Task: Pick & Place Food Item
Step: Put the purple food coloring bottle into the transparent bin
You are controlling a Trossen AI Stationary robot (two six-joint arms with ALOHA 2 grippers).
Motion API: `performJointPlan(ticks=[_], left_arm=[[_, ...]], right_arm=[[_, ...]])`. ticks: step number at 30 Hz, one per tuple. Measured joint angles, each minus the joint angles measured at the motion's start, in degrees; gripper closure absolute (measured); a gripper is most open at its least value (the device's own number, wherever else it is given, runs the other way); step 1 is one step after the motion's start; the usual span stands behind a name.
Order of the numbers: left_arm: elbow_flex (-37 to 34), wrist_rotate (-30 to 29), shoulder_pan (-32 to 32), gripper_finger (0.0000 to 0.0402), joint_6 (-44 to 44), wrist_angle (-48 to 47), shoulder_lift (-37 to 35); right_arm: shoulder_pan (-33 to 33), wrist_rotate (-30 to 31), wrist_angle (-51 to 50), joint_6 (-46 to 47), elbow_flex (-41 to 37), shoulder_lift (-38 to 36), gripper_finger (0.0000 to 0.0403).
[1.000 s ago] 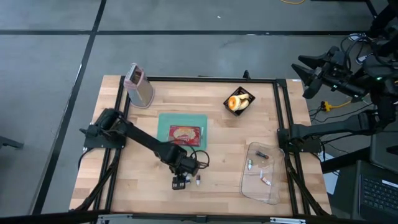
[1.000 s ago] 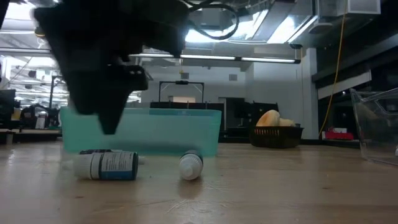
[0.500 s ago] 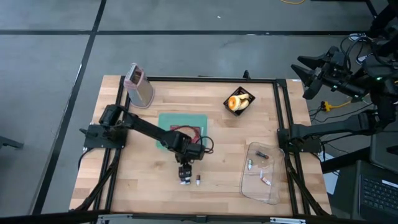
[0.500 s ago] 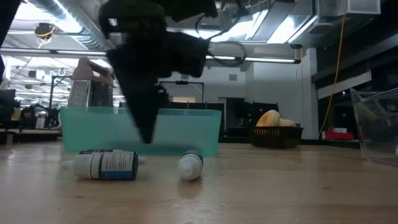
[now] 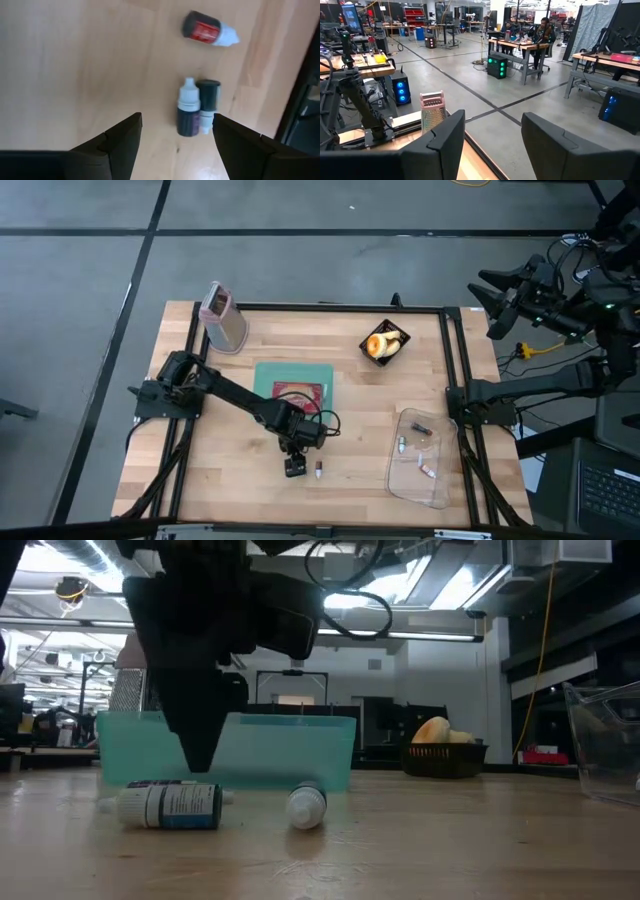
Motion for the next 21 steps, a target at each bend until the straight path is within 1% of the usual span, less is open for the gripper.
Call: performJointPlan(ticks=[4,11,19,21], left_arm=[[-1.0,-0.7,0.0,0.0162,-2.0,-0.1,0.8],[-1.1,1.4,-0.8,0.0162,-3.6,3.4,2.5],[-0.9,-1.6,-1.4,0.0162,-4.9,3.4,2.9],[-0.9,-1.2,-1.4,0.0162,-5.1,3.4,3.2]], right_arm=[[0.0,0.0,0.0,0.1,0.0,0.0,0.0209],[0.0,0.0,0.0,0.3,0.0,0.0,0.0209],[0.0,0.0,0.0,0.7,0.0,0.0,0.0209],[0.0,0.0,0.0,0.7,0.0,0.1,0.0209]])
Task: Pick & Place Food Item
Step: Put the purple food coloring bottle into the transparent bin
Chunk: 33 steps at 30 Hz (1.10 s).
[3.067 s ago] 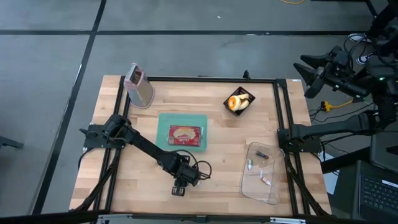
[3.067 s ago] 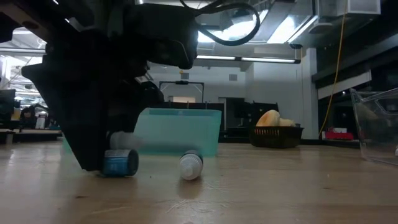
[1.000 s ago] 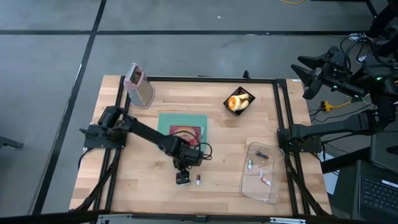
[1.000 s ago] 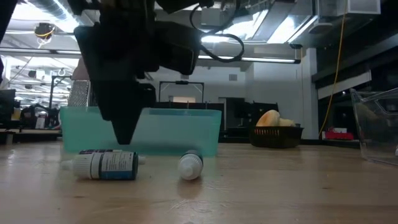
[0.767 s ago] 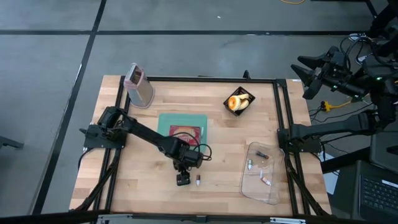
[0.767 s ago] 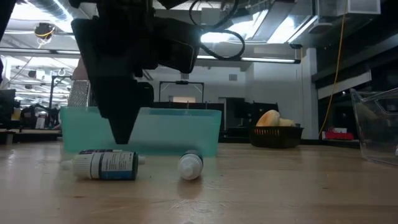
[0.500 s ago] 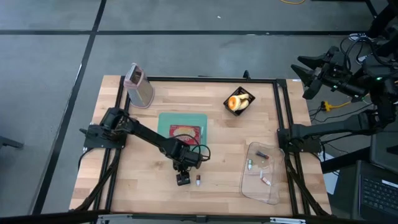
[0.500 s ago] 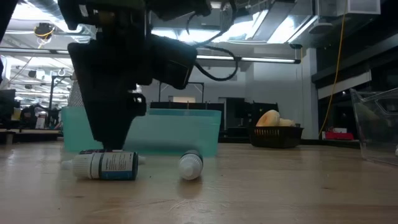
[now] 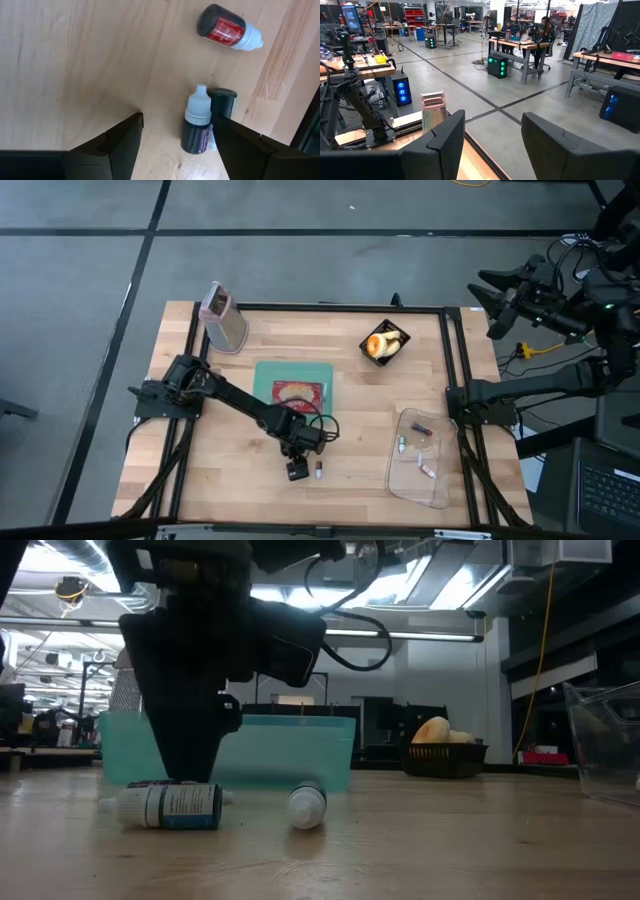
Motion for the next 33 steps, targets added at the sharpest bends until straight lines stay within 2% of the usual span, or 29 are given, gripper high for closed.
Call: performJointPlan(ticks=[14,24,33], left_arm=[[0.1,0.1,-0.1,0.0163,-2.3,-0.2,0.5],[0.3,0.5,-1.2,0.0188,-3.2,-1.0,0.6],[0.2,4.5,-1.9,0.0164,-7.5,-0.2,0.7]], right_arm=[[0.0,0.0,-0.1,-0.2,0.0,1.5,0.0209],[0.0,0.0,-0.1,-0.2,0.0,1.8,0.0209],[0.0,0.0,0.0,-0.1,0.0,1.8,0.0209]])
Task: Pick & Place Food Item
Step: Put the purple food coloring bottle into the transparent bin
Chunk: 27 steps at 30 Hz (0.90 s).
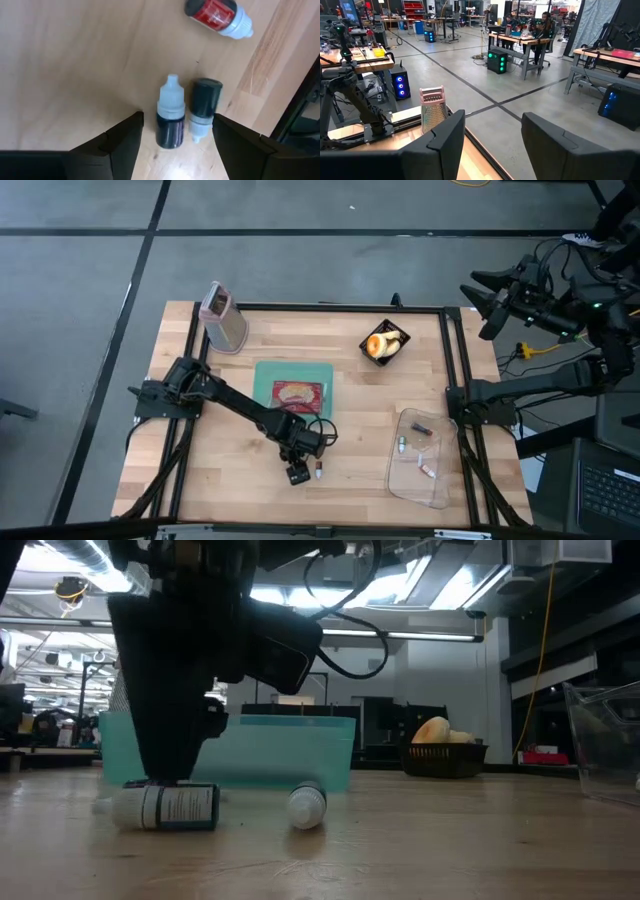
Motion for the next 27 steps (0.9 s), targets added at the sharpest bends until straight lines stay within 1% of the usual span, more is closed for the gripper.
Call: performJointPlan(ticks=[3,8,12,21,24,27], left_arm=[[-0.2,-1.5,-0.4,0.0164,-1.7,0.0,0.0],[-0.3,-2.9,-0.3,0.0177,-3.1,-0.4,0.0],[-0.3,-3.2,-0.3,0.0187,-3.5,-0.5,0.0],[-0.3,-3.7,0.0,0.0194,-3.7,-1.2,0.0],[-0.3,-3.3,0.3,0.0214,-3.7,-1.3,0.0],[-0.3,-2.0,0.5,0.0247,-2.9,-0.8,0.0]], right_arm=[[0.0,0.0,0.0,0.0,0.0,0.0,0.0209],[0.0,0.0,0.0,0.0,0.0,0.0,0.0209],[0.0,0.0,0.0,0.0,0.0,0.0,0.0209],[0.0,0.0,0.0,0.0,0.0,0.0,0.0209],[0.0,0.0,0.0,0.2,0.0,0.0,0.0209],[0.0,0.0,0.0,0.2,0.0,0.0,0.0209]])
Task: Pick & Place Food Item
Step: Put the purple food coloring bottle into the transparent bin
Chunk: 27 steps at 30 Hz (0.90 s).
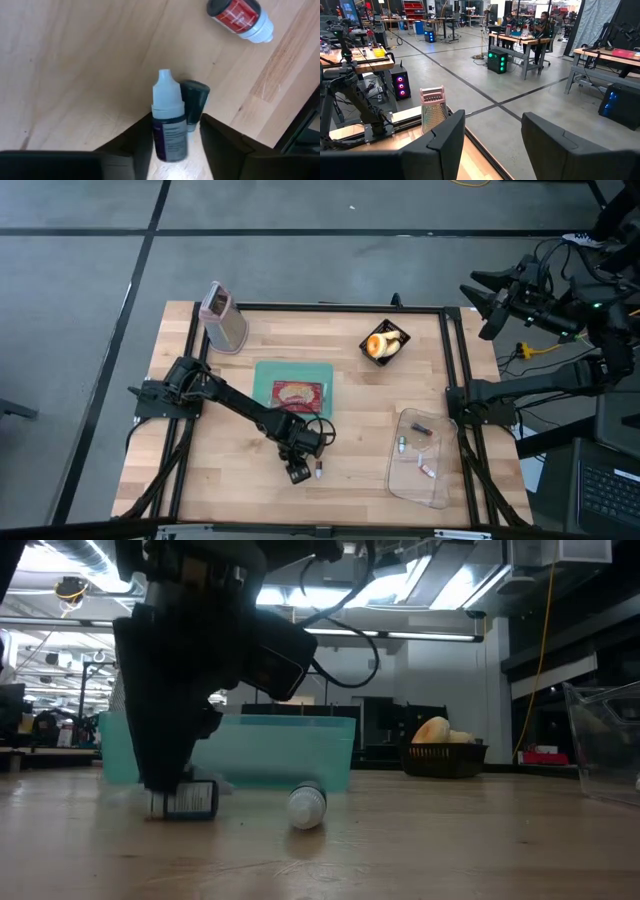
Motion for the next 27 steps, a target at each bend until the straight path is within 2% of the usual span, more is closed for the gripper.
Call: performJointPlan(ticks=[6,10,13,22,27], left_arm=[[-0.1,0.3,0.1,0.0310,0.0,0.4,-0.2],[-0.2,2.3,0.3,0.0328,-0.5,0.9,-0.4],[-0.2,5.4,0.5,0.0326,-1.0,1.9,-0.4],[-0.2,8.1,0.6,0.0323,-3.5,2.2,-0.6],[-0.1,7.6,1.0,0.0275,-3.5,2.2,-0.6]], right_arm=[[0.0,-0.1,0.0,0.0,0.0,0.0,0.0209],[0.0,-0.1,0.0,-0.1,0.0,0.0,0.0209],[0.0,-0.1,0.0,-0.3,0.0,0.0,0.0209],[0.0,-0.1,0.0,-1.6,0.0,0.0,0.0209],[0.0,-0.1,0.0,-2.3,0.0,0.0,0.0209]])
